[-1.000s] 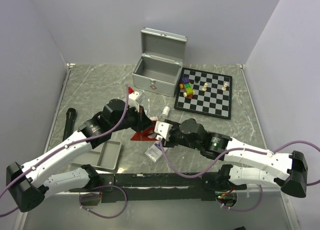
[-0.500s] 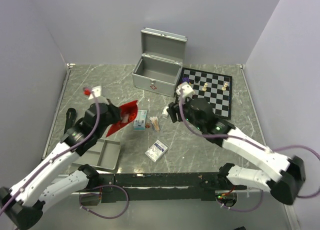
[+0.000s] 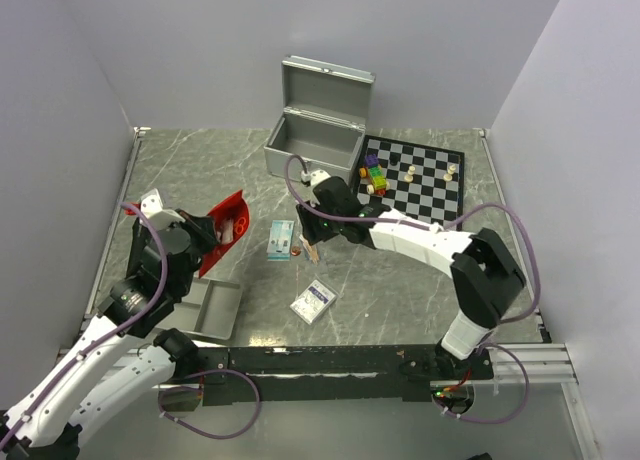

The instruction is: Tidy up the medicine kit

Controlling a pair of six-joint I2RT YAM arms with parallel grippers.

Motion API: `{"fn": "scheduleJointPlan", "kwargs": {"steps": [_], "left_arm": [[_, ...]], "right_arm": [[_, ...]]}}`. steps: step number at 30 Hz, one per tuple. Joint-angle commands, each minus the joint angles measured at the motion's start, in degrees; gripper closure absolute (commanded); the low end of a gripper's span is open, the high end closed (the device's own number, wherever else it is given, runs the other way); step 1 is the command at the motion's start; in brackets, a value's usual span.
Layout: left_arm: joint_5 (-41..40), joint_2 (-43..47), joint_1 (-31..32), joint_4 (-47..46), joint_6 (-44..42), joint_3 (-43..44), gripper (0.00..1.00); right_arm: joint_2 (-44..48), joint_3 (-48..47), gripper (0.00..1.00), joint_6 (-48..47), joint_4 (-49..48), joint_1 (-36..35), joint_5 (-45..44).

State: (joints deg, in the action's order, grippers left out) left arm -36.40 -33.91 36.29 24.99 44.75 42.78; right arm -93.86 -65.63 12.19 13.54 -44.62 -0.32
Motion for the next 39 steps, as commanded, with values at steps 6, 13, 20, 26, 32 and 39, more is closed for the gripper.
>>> {"fn": "scheduleJointPlan", "kwargs": {"steps": [6,13,20,26,32,39], "left_arm": [[-1.2,0.6,-0.2,-1.8,1.4,-0.7,0.99],[-1.5,1.0,-0.2,-1.7,1.5,-0.9,0.99],[-0.9,0.6,-0.1,-1.4,1.7,-1.2,0.99],[-1.1,0.5,-0.2,-0.9,1.7,-1.1,0.99],[-1.6,0.8,-0.1,-0.6,1.7,-1.5,0.99],[-2.4,1.5,-0.2,0.3,2.0,-1.6,0.99]], "right_arm": [[-6.1,-4.3,0.44,1.3,-2.7,-0.2,6.6],[-9.2,-5.8,0.45,1.6,-3.3,-1.6,13.4],[-15.2,-10.3,0.51,2.2,1.3,-1.6,13.5],[-17.8,-12.7,0.51,3.5,4.7,-1.4,6.0],[-19.7,-14.4,0.49,3.9,6.4,-1.4,4.3],[-22.1,-16.5,0.48,3.4,6.9,-2.0,4.3]]}}
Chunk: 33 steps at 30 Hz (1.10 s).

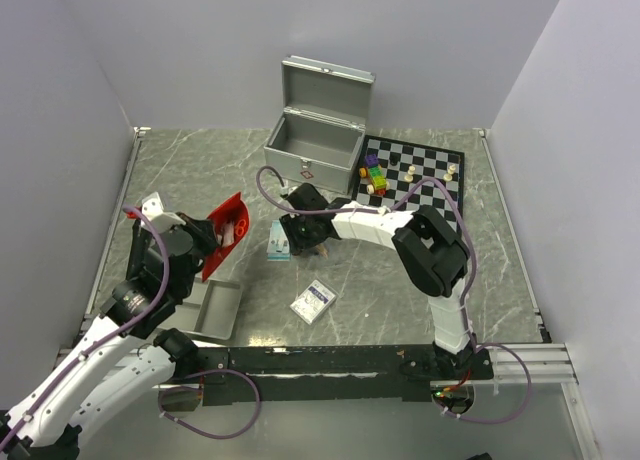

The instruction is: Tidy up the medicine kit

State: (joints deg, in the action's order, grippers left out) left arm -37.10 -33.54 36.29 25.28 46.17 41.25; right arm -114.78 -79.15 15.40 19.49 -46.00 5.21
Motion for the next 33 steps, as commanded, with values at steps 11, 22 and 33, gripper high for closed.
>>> {"fn": "scheduleJointPlan", "kwargs": {"steps": [11,22,33], "left_arm": [[-2.4,2.8,-0.1,1.1,0.5,-0.1,0.99],[-2.5,3.5,-0.1,1.4,0.4,-0.2,0.99],[-1.4,2.9,-0.1,0.5,0.7,-0.7,0.99]], "right_arm": [[-4.7,-6.4,0.49,-1.5,4.1,-2.5,-5.1],[-6.9,-6.2,0.59,-2.0,6.1,-3.8,-10.2],[-1.6,-2.2,0.79,-0.9,5.0,-4.0,-10.1]]}}
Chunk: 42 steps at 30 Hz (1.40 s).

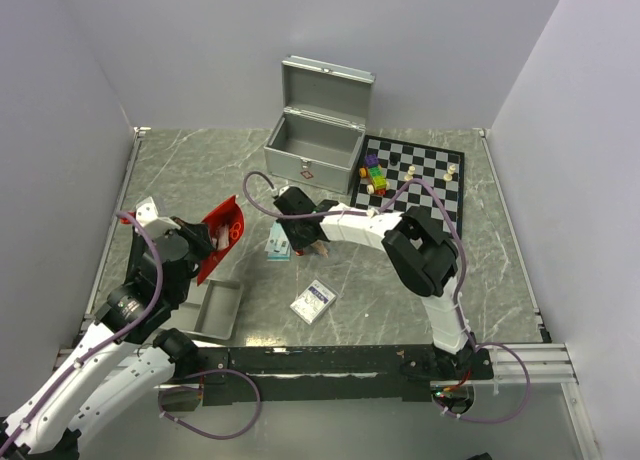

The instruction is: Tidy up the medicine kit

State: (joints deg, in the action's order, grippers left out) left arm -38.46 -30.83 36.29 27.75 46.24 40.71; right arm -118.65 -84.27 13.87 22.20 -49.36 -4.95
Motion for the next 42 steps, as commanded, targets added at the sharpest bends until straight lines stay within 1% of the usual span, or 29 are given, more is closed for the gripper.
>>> {"fn": "scheduleJointPlan", "kwargs": {"steps": [1,2,4,6,8,12,15,18,21,24,26,36,42], "left_arm": [[0.1,-0.1,-0.2,-2.3,0.6,-0.2,0.99],[0.2,-0.4,-0.2,-2.3,0.7,-0.1,0.99],[0.5,-0.7,-0.2,-2.4,0.7,0.1,0.99],[0.7,-0.9,-0.1,-2.8,0.8,0.0,0.99],[0.8,-0.9,-0.1,-3.0,0.7,-0.2,0.99],[1.1,-1.1,-0.2,-3.1,0.8,-0.3,0.99],[1.0,-1.2,-0.1,-3.1,0.7,-0.3,0.99],[1.0,-1.3,-0.1,-3.2,0.6,-0.3,0.99],[0.9,-1.3,-0.1,-3.1,0.6,-0.3,0.99],[1.1,-1.3,-0.1,-3.1,0.7,-0.5,0.99],[1.3,-1.4,-0.1,-3.3,0.7,-0.5,0.99],[2.9,-3.0,-0.1,-5.0,1.0,-0.7,0.99],[3.8,-4.4,-0.1,-6.2,1.2,-0.5,0.99]], "right_arm": [[3.1,3.1,0.78,0.6,2.3,-0.6,0.1],[3.5,3.0,0.74,0.5,2.7,-0.6,0.5],[3.8,2.5,0.61,0.4,4.1,-0.6,0.9],[4.0,3.2,0.55,0.5,4.2,-0.6,0.8],[4.0,4.2,0.52,0.5,4.0,-0.6,0.6],[4.0,5.8,0.50,1.1,3.6,-0.7,0.6],[3.6,6.1,0.50,1.1,3.4,-0.6,0.6],[2.9,6.0,0.52,0.8,3.8,-0.8,0.1],[2.6,6.3,0.57,0.6,4.1,-1.0,-0.1],[3.2,7.3,0.66,0.8,3.8,-1.1,-0.3],[4.1,8.1,0.69,1.2,3.6,-1.1,-0.4],[14.7,9.2,0.74,1.4,4.5,-1.0,0.6],[24.6,10.5,0.75,1.7,5.0,-1.0,1.3]]}}
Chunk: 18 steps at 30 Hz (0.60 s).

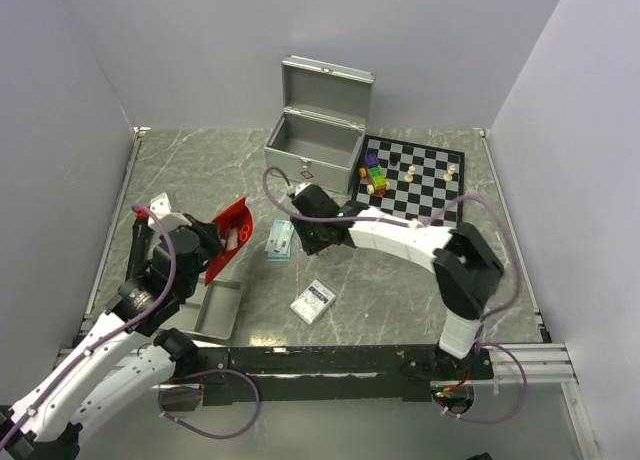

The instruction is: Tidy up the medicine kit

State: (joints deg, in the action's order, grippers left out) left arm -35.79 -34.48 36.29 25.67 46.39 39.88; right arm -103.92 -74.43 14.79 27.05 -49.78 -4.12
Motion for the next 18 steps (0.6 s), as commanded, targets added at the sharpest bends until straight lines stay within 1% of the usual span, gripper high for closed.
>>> {"fn": "scheduleJointPlan", "kwargs": {"steps": [1,5,10,14,18], "left_arm": [[1.4,-1.1,-0.2,-4.6,1.1,0.3,0.99],[4.3,-3.0,-0.1,-6.2,1.2,0.7,0.99],[10.2,-5.9,-0.2,-9.4,1.3,1.3,0.99],[14.3,-7.7,-0.2,-11.9,1.7,1.3,0.99],[17.5,-9.2,0.0,-13.4,2.4,1.4,0.99]], "right_arm": [[11.5,1.0,0.75,0.5,-0.2,-0.7,1.0],[17.1,1.6,0.75,-0.1,-0.7,-0.8,3.7],[22.2,2.5,0.75,-0.5,-2.6,-1.5,6.2],[23.6,2.3,0.75,-0.4,-3.9,-2.5,7.4],[22.8,0.9,0.75,0.1,-5.2,-3.6,8.5]]}}
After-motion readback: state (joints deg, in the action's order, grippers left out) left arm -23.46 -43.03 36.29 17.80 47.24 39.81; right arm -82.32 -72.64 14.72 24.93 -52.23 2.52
